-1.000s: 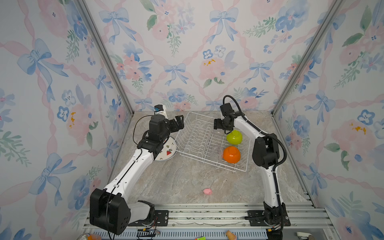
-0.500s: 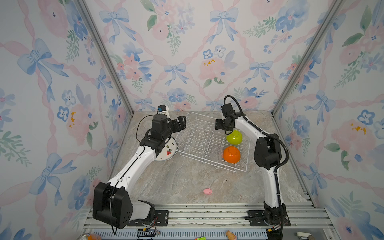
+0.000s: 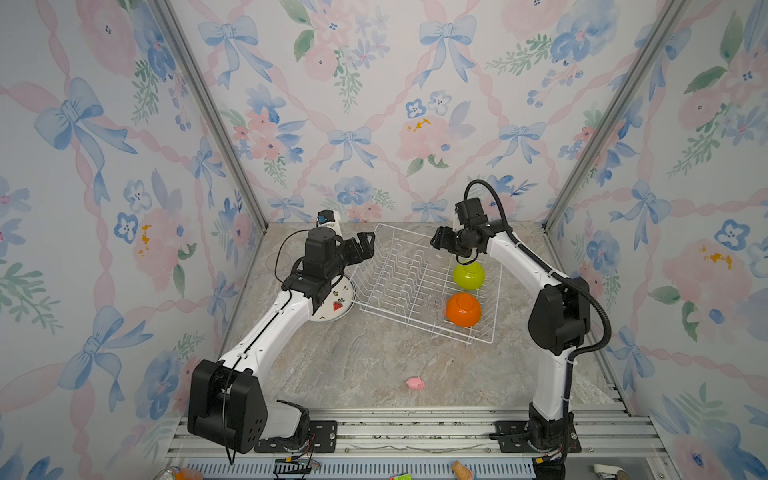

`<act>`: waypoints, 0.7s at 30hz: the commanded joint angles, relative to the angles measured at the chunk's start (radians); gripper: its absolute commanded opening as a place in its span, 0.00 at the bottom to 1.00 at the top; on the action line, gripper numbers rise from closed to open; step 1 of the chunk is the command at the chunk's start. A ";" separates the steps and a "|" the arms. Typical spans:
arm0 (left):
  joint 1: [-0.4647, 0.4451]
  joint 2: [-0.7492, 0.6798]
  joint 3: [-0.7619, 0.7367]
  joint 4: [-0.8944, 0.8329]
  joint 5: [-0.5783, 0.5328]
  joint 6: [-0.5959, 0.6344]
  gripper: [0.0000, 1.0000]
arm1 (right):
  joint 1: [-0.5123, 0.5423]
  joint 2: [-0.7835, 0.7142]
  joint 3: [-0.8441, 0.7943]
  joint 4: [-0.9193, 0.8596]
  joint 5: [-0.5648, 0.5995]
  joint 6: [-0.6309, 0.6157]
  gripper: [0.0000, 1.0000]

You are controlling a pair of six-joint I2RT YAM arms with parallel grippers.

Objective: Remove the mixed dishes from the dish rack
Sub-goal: 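Lift the second clear cup with the right gripper while the left reaches toward it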

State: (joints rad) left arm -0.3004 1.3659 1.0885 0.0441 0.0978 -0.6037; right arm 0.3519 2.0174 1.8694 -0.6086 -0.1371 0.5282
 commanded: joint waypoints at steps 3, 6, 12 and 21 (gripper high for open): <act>-0.002 0.026 0.014 0.044 0.054 -0.023 0.98 | -0.011 -0.125 -0.073 0.124 -0.107 0.090 0.56; -0.008 0.037 0.018 0.072 0.085 -0.036 0.98 | -0.018 -0.166 -0.114 0.186 -0.154 0.166 0.56; -0.024 0.069 0.035 0.112 0.124 -0.053 0.98 | -0.030 -0.220 -0.167 0.281 -0.244 0.263 0.56; -0.042 0.104 0.044 0.143 0.153 -0.073 0.98 | -0.030 -0.275 -0.216 0.376 -0.291 0.332 0.56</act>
State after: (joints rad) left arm -0.3359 1.4567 1.1038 0.1539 0.2256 -0.6609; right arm 0.3279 1.8019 1.6619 -0.3115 -0.3916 0.8238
